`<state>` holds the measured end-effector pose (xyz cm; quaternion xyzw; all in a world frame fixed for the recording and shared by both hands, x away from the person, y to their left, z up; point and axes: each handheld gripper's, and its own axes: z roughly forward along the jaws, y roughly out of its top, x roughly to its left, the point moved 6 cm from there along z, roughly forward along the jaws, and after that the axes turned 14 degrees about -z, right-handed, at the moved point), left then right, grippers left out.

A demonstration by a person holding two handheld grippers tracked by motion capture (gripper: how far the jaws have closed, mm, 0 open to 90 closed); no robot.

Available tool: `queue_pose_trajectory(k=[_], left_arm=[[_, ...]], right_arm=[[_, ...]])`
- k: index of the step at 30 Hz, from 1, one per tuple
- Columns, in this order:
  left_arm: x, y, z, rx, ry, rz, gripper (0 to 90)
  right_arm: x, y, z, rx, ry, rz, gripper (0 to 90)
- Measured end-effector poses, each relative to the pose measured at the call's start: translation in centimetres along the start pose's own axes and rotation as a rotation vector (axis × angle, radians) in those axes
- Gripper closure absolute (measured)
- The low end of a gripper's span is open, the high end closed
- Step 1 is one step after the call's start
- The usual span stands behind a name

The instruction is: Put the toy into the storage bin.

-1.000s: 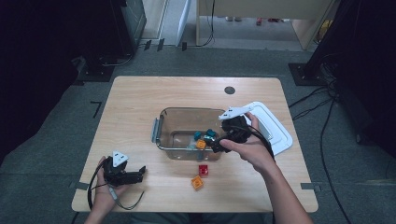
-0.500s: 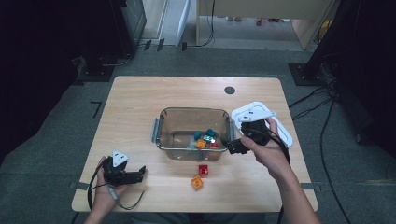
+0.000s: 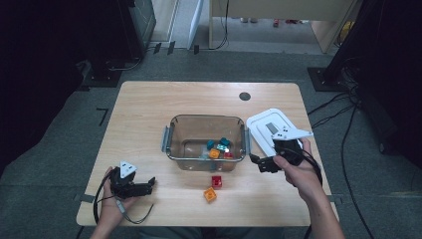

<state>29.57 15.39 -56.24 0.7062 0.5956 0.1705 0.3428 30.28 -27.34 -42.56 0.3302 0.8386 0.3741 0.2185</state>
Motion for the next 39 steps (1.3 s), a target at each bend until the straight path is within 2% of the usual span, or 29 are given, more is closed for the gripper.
queue_pose_trajectory(k=[8,12,15,18,23,26,35,39], left_arm=[[0.0,0.0,0.0,0.001,0.000,0.001,0.0],[0.0,0.0,0.0,0.002,0.000,0.002,0.0],[0.0,0.0,0.0,0.002,0.000,0.002,0.0],[0.0,0.0,0.0,0.002,0.000,0.002,0.0],[0.0,0.0,0.0,0.002,0.000,0.002,0.0],[0.0,0.0,0.0,0.002,0.000,0.002,0.0],[0.0,0.0,0.0,0.002,0.000,0.002,0.0],[0.0,0.0,0.0,0.002,0.000,0.002,0.0]], right_arm=[[-0.4,-3.4,-0.3,-0.005,-0.002,0.029,0.0],[0.2,-4.9,0.0,-0.018,0.019,0.025,1.6],[0.9,-6.0,0.5,-0.031,0.030,0.042,10.0],[1.7,-6.9,1.2,-0.021,0.046,0.025,18.8],[3.3,-7.1,1.9,-0.067,0.066,0.020,36.8],[4.3,-7.0,2.7,-0.079,0.095,0.027,43.0],[8.0,-6.6,5.8,-0.048,0.141,-0.027,44.2],[9.3,-6.4,7.0,-0.043,0.149,-0.031,44.1]])
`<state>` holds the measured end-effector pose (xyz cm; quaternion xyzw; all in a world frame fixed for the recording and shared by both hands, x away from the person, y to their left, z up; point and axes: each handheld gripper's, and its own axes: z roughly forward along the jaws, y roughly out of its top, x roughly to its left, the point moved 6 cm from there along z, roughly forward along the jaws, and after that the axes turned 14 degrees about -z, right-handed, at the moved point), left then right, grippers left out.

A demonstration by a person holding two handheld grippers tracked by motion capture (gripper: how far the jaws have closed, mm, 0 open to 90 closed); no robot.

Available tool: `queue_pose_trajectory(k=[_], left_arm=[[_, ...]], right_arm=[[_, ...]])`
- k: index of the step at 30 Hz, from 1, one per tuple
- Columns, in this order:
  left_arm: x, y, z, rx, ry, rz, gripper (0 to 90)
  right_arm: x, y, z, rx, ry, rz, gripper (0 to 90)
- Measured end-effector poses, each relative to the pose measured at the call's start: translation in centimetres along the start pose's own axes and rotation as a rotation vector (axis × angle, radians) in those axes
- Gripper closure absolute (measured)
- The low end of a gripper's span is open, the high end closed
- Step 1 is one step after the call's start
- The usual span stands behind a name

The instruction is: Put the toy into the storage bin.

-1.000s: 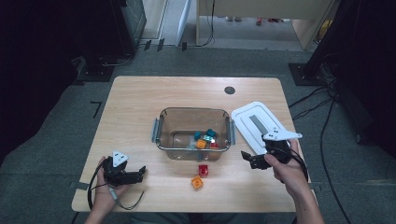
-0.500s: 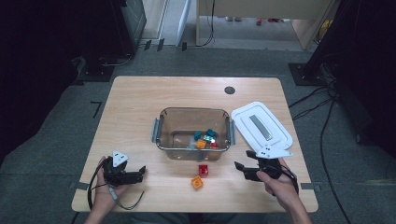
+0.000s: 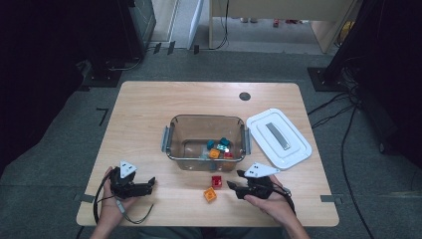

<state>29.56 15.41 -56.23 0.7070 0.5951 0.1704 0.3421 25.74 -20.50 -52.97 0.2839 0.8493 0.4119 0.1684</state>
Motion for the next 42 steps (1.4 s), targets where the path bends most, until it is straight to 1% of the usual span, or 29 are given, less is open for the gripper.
queue_pose_trajectory(k=[4,6,10,11,14,16,18,22,28,29,31,34,36,40,42], left_arm=[[0.0,0.0,0.0,0.000,0.000,0.000,0.0],[0.0,0.0,0.0,0.000,0.000,0.000,0.0],[0.0,0.0,0.0,0.000,0.000,0.000,0.0],[0.0,0.0,0.0,0.000,0.000,0.000,0.0],[0.0,0.0,0.0,0.000,0.000,0.000,0.0],[0.0,0.0,0.0,0.000,0.000,0.000,0.0],[0.0,0.0,0.0,0.000,0.000,0.000,0.0],[0.0,0.0,0.0,0.000,-0.001,0.001,0.0],[0.0,0.0,0.0,0.000,-0.001,0.001,0.0],[0.0,0.0,0.0,0.000,-0.001,0.001,0.0],[0.0,0.0,0.0,0.000,-0.002,0.001,0.0],[0.0,0.0,0.0,0.000,-0.002,0.001,0.0],[0.0,0.0,0.0,0.000,-0.002,0.001,0.0],[0.0,0.0,0.0,0.000,-0.002,0.000,0.0],[0.0,0.0,0.0,0.001,-0.002,0.001,0.0]], right_arm=[[0.8,0.0,1.1,0.004,-0.006,0.000,44.5],[1.3,-0.1,1.7,0.011,-0.005,-0.007,44.5],[2.0,0.0,2.6,0.020,0.006,-0.004,44.2],[2.2,0.1,2.8,0.020,0.013,-0.004,43.7],[2.6,0.3,3.3,0.026,0.015,-0.004,40.7],[2.8,0.3,3.8,0.031,0.006,-0.003,38.6],[3.0,0.4,4.0,0.026,-0.001,0.012,37.1],[3.2,0.6,4.3,0.016,-0.021,0.026,35.2],[3.8,0.8,5.2,0.020,-0.075,0.025,33.3],[3.9,0.8,5.3,0.022,-0.084,0.027,33.6],[3.8,0.8,5.5,0.031,-0.104,0.027,38.9],[3.6,0.7,5.3,0.032,-0.124,0.031,45.3],[3.3,0.4,5.1,0.033,-0.117,0.039,48.1],[3.0,0.0,4.5,0.036,-0.119,0.031,51.4],[2.8,-0.2,4.2,0.039,-0.124,0.027,55.3]])
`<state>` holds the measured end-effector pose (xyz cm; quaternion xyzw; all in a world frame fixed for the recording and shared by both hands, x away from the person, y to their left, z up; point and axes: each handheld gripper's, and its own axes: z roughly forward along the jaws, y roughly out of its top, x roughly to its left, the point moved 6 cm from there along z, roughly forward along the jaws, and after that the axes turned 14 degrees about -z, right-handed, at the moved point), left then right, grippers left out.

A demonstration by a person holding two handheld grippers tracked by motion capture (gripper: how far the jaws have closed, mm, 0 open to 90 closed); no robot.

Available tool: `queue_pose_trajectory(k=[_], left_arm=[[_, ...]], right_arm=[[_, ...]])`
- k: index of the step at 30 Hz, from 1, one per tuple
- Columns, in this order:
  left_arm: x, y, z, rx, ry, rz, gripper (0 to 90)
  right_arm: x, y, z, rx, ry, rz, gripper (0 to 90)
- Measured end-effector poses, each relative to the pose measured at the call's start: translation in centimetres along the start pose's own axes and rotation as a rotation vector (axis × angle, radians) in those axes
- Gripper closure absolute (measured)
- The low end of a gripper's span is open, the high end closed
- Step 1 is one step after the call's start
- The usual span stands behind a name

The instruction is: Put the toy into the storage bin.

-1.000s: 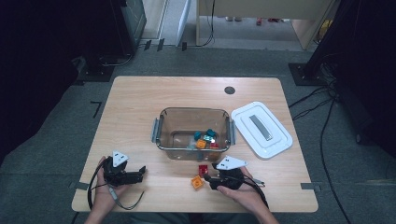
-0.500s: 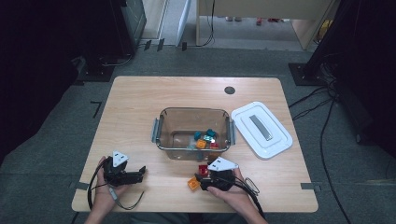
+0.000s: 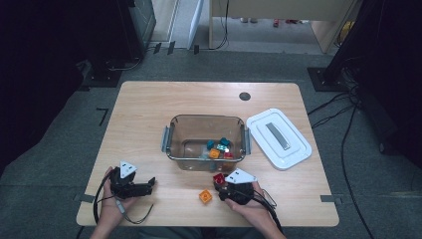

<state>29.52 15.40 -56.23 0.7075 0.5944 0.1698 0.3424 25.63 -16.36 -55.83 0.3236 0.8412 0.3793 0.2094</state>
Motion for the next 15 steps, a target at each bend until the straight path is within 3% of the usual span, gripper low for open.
queue_pose_trajectory(k=[6,13,15], left_arm=[[0.00,0.00,0.00,0.000,0.000,0.000,0.0],[0.00,0.00,0.01,0.000,0.000,0.000,0.0],[0.00,0.00,0.00,0.000,0.000,-0.001,0.0]], right_arm=[[-0.87,-0.59,-0.74,-0.006,0.014,0.007,59.4],[-0.36,-0.16,-0.06,0.000,-0.007,-0.033,53.4],[-0.25,-0.08,0.05,0.005,-0.012,-0.036,57.2]])
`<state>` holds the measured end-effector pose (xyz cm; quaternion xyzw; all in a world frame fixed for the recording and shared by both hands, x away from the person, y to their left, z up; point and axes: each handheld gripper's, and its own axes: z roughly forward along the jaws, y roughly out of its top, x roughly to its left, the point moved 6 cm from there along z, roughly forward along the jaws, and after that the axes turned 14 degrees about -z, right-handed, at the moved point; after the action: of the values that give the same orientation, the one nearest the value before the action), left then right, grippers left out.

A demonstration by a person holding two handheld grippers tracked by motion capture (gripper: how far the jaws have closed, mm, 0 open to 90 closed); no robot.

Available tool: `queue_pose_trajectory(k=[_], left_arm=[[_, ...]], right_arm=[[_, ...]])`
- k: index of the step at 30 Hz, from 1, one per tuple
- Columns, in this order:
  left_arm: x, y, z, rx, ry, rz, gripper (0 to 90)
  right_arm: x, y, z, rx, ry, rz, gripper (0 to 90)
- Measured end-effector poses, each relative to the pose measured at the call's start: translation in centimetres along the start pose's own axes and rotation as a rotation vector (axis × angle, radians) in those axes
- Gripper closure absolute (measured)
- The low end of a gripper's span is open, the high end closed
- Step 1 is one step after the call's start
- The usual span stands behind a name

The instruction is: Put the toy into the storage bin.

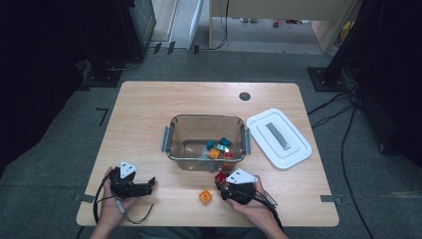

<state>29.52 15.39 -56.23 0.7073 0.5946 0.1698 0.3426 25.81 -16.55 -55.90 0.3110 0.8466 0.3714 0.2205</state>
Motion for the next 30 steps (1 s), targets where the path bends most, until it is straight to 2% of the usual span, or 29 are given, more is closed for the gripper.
queue_pose_trajectory(k=[1,6,10,18,24,30], left_arm=[[0.0,0.0,0.0,0.000,0.000,0.000,0.0],[0.0,0.0,0.0,0.000,0.000,0.000,0.0],[0.0,0.0,0.0,0.000,0.000,0.000,0.0],[0.0,0.0,0.0,0.000,0.000,0.000,0.0],[0.0,0.0,0.0,0.000,0.000,0.000,0.0],[0.0,0.0,0.0,0.000,0.000,0.001,0.0]], right_arm=[[0.0,0.0,0.0,-0.002,-0.004,-0.002,59.7],[-0.2,-0.3,-0.5,0.000,0.019,-0.009,60.0],[-0.9,-0.9,-1.4,0.006,0.015,-0.010,60.0],[-3.6,-2.3,-4.0,0.014,-0.022,0.018,60.0],[-5.5,-3.2,-5.7,0.026,-0.017,0.052,60.0],[-7.8,-3.1,-7.4,0.054,-0.025,0.088,60.0]])
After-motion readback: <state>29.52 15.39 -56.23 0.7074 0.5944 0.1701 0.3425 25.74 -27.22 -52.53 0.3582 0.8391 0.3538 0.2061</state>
